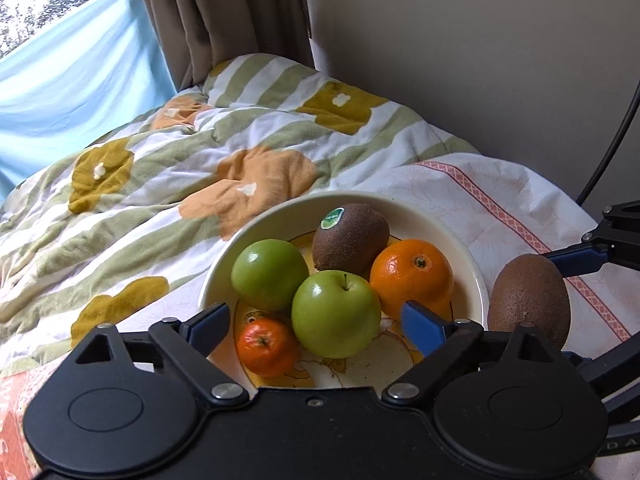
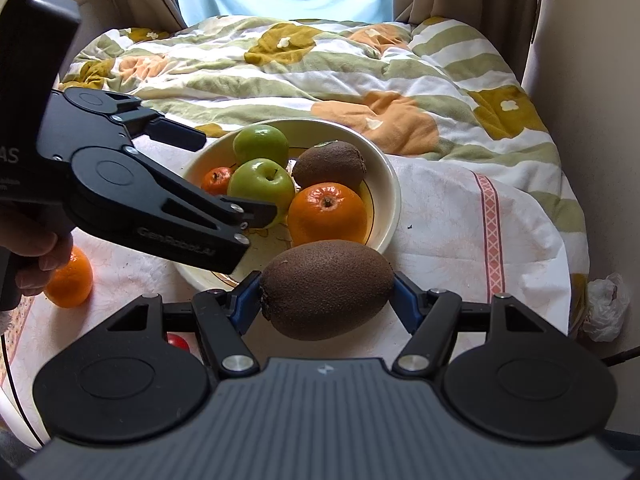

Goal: Organize fruits
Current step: 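Lower the kiwi into the bowl and open right gripper, then withdraw both grippers toward the loose orange and red tomato, then grasp the large orange with left gripper while right gripper grasps the red tomato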

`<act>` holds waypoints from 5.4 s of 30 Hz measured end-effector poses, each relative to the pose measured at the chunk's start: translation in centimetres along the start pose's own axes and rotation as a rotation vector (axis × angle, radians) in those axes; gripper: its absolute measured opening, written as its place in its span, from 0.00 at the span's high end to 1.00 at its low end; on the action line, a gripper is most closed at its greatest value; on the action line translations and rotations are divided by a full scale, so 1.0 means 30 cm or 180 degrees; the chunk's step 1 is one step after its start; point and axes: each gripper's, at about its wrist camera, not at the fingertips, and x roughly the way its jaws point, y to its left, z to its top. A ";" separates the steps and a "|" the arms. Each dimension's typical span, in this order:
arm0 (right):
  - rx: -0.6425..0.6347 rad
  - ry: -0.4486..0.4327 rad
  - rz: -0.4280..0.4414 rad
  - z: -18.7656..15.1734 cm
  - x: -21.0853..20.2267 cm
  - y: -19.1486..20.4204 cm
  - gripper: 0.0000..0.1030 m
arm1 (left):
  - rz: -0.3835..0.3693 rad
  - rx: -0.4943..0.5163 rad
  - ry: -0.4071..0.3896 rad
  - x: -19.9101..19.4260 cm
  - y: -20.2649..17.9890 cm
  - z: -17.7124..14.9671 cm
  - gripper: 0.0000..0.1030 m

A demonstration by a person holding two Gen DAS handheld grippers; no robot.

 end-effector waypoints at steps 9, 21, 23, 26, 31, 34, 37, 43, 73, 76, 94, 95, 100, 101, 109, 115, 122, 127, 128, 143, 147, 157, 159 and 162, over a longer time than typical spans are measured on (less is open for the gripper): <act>-0.0096 -0.0087 0.0051 0.016 -0.037 0.026 0.20 | 0.0263 -0.0298 -0.0188 -0.155 0.047 -0.015 0.02; -0.0130 -0.0025 0.0129 0.057 -0.011 0.098 0.20 | 0.0523 -0.0627 -0.0339 -0.296 0.096 -0.075 0.00; -0.0092 0.0024 0.0103 0.060 0.013 0.110 0.20 | 0.0558 -0.0659 -0.0323 -0.299 0.103 -0.092 0.00; -0.0006 0.0090 0.0097 0.059 0.049 0.122 0.20 | 0.0578 -0.0720 -0.0269 -0.294 0.120 -0.122 0.00; 0.0145 0.0179 0.0085 0.063 0.103 0.133 0.20 | 0.0653 -0.0823 -0.0282 -0.305 0.145 -0.157 0.00; 0.0212 0.0212 0.0022 0.066 0.133 0.141 0.20 | 0.0624 -0.0902 -0.0287 -0.305 0.157 -0.178 0.00; 0.0327 0.0254 0.0005 0.067 0.158 0.147 0.20 | 0.0590 -0.0913 -0.0238 -0.292 0.157 -0.194 0.00; 0.0531 0.0248 -0.0044 0.065 0.170 0.149 0.00 | 0.0560 -0.0946 -0.0166 -0.281 0.163 -0.219 0.00; 0.0398 -0.0314 -0.0026 0.021 -0.239 0.125 0.00 | 0.0708 -0.1114 -0.0567 -0.560 0.010 -0.284 0.00; 0.0333 -0.0384 -0.0025 -0.006 -0.297 0.128 0.00 | 0.0753 -0.1174 -0.0620 -0.608 -0.023 -0.315 0.00; 0.0165 -0.0545 0.0012 -0.131 -0.476 0.215 0.00 | 0.0908 -0.1426 -0.0873 -0.843 -0.121 -0.463 0.00; 0.0173 -0.0543 0.0012 -0.133 -0.478 0.225 0.00 | 0.0893 -0.1420 -0.0874 -0.847 -0.110 -0.468 0.00; 0.0218 -0.0532 -0.0078 -0.137 -0.471 0.289 0.00 | 0.0824 -0.1337 -0.0813 -0.828 -0.041 -0.488 0.00; 0.0247 -0.0527 -0.0099 -0.137 -0.468 0.301 0.00 | 0.0804 -0.1301 -0.0796 -0.820 -0.026 -0.493 0.00; 0.0458 -0.0471 -0.0304 -0.149 -0.406 0.396 0.00 | 0.0689 -0.0789 -0.0600 -0.708 0.084 -0.541 0.00; 0.0581 -0.0383 -0.0521 -0.172 -0.308 0.462 0.00 | 0.0597 -0.0255 -0.0512 -0.581 0.137 -0.577 0.00; 0.0750 -0.0276 -0.0687 -0.195 -0.186 0.481 0.00 | 0.0343 0.0251 -0.0364 -0.426 0.169 -0.608 0.06; 0.0794 -0.0158 -0.0732 -0.208 -0.117 0.483 0.00 | 0.0239 0.0381 -0.0252 -0.337 0.176 -0.612 0.14; 0.0801 -0.0145 -0.0739 -0.210 -0.107 0.483 0.00 | 0.0218 0.0388 -0.0242 -0.325 0.179 -0.612 0.16; 0.0905 -0.0056 -0.0783 -0.215 -0.035 0.474 0.00 | -0.0002 0.0443 -0.0137 -0.247 0.188 -0.595 0.34; 0.0890 -0.0036 -0.0775 -0.216 -0.024 0.474 0.00 | 0.0002 0.0442 -0.0144 -0.249 0.185 -0.598 0.34; 0.0834 0.0055 -0.0718 -0.225 0.013 0.465 0.04 | 0.0040 0.0388 -0.0115 -0.265 0.186 -0.611 0.35; 0.0792 0.0070 -0.0724 -0.228 0.024 0.464 0.07 | 0.0048 0.0370 -0.0105 -0.270 0.189 -0.616 0.35; 0.0748 0.0081 -0.0724 -0.228 0.038 0.460 0.11 | 0.0059 0.0326 -0.0084 -0.279 0.196 -0.625 0.35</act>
